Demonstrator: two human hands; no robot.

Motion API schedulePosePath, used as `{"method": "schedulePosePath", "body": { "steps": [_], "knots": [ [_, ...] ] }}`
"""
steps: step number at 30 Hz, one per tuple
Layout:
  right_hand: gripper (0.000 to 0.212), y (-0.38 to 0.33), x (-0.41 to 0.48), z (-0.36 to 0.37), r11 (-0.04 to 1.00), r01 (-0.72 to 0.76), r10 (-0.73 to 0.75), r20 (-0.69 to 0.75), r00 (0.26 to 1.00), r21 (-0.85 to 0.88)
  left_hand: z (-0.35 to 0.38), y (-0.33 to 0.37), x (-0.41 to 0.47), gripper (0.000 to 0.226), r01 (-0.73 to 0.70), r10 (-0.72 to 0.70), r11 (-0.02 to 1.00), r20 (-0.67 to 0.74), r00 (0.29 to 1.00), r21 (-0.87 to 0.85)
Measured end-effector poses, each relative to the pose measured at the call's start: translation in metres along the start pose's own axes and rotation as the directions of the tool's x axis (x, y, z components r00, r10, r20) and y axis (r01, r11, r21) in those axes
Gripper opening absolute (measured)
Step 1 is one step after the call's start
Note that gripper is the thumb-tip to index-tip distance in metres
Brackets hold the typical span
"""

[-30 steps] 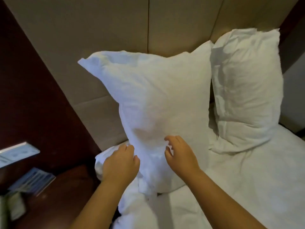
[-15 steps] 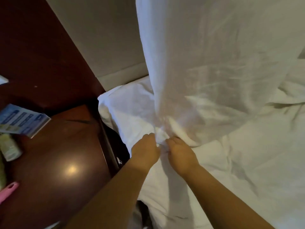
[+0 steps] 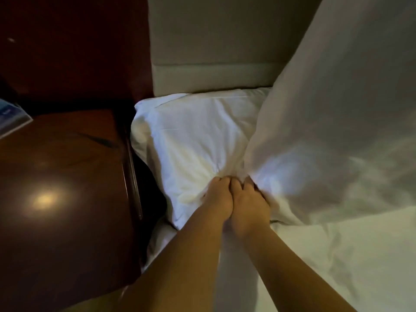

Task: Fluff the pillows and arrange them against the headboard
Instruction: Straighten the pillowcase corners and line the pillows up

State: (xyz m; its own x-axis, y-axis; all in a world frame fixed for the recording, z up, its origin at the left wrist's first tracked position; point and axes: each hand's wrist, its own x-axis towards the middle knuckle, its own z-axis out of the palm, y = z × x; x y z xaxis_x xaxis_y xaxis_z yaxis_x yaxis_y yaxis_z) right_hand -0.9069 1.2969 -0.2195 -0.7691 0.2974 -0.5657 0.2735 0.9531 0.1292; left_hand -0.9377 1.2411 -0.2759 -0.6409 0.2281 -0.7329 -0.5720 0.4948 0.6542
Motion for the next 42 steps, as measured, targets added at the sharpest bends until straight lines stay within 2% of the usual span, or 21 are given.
{"method": "schedulePosePath", "body": {
  "steps": [4,8,11,14,18,21,24,27,29,31,32,33,34,35,37,39,41,42],
  "knots": [
    [0.056,-0.004,0.004,0.005,0.999,0.033,-0.034,-0.032,0.999,-0.030,0.002,-0.006,0.007,0.025,0.051,-0.054,0.990,-0.018,0.998,-0.134],
    [0.061,-0.001,0.014,0.014,0.988,0.063,-0.068,-0.033,0.997,-0.141,0.010,-0.007,0.012,0.028,0.104,-0.119,0.966,-0.048,0.992,-0.236],
    [0.062,0.000,0.015,0.028,0.967,0.074,-0.093,-0.066,0.993,-0.244,0.012,-0.012,0.010,0.033,0.049,-0.067,0.963,-0.060,0.996,-0.264],
    [0.051,-0.005,0.018,0.037,0.963,0.115,-0.152,-0.140,0.978,-0.245,0.007,-0.017,0.010,0.030,0.003,-0.018,0.966,-0.056,0.998,-0.260],
    [0.050,0.003,0.010,0.046,0.925,0.205,-0.292,-0.253,0.922,-0.320,0.011,-0.024,-0.009,0.033,-0.130,0.090,0.972,-0.199,0.976,-0.197],
    [0.045,0.026,-0.005,0.052,0.870,0.352,-0.456,-0.292,0.841,-0.345,0.032,-0.035,-0.037,0.029,-0.176,0.163,0.984,-0.362,0.918,-0.003],
    [0.040,0.058,-0.029,0.051,0.808,0.533,-0.589,-0.332,0.737,-0.249,0.054,-0.032,-0.066,0.027,-0.091,0.181,0.970,-0.420,0.889,0.227],
    [0.037,0.079,-0.048,0.042,0.763,0.636,-0.616,-0.435,0.657,-0.121,0.060,-0.010,-0.101,0.022,0.041,0.220,0.883,-0.490,0.843,0.467],
    [0.038,0.077,-0.053,0.028,0.749,0.661,-0.598,-0.479,0.643,-0.048,0.055,0.010,-0.114,0.024,0.137,0.209,0.852,-0.569,0.795,0.505],
    [0.043,0.071,-0.060,0.015,0.729,0.684,-0.612,-0.456,0.646,-0.009,0.048,0.015,-0.119,0.031,0.215,0.184,0.831,-0.616,0.766,0.514],
    [0.044,0.070,-0.063,0.013,0.716,0.698,-0.641,-0.422,0.641,-0.029,0.045,0.007,-0.119,0.034,0.269,0.149,0.789,-0.597,0.789,0.552],
    [0.043,0.072,-0.066,0.016,0.691,0.717,-0.687,-0.389,0.613,-0.091,0.045,-0.003,-0.121,0.034,0.304,0.175,0.685,-0.555,0.813,0.662],
    [0.040,0.075,-0.069,0.021,0.649,0.741,-0.742,-0.357,0.567,-0.172,0.046,-0.012,-0.123,0.032,0.350,0.162,0.600,-0.538,0.828,0.719],
    [0.037,0.081,-0.072,0.027,0.596,0.767,-0.794,-0.318,0.518,-0.238,0.048,-0.022,-0.129,0.030,0.380,0.130,0.565,-0.533,0.836,0.733],
    [0.033,0.098,-0.075,0.033,0.503,0.815,-0.861,-0.255,0.441,-0.289,0.046,-0.030,-0.132,0.026,0.457,0.131,0.542,-0.607,0.784,0.705],
    [0.029,0.120,-0.076,0.025,0.439,0.836,-0.887,-0.307,0.346,-0.328,0.043,-0.021,-0.136,0.017,0.393,0.244,0.537,-0.583,0.775,0.747],
    [0.021,0.144,-0.079,0.013,0.390,0.849,-0.899,-0.347,0.267,-0.357,0.049,0.012,-0.144,0.008,0.332,0.383,0.553,-0.587,0.713,0.764],
    [0.020,0.161,-0.076,0.006,0.371,0.852,-0.902,-0.361,0.237,-0.370,0.057,0.034,-0.145,0.013,0.292,0.458,0.550,-0.575,0.678,0.783]
  ]
}}
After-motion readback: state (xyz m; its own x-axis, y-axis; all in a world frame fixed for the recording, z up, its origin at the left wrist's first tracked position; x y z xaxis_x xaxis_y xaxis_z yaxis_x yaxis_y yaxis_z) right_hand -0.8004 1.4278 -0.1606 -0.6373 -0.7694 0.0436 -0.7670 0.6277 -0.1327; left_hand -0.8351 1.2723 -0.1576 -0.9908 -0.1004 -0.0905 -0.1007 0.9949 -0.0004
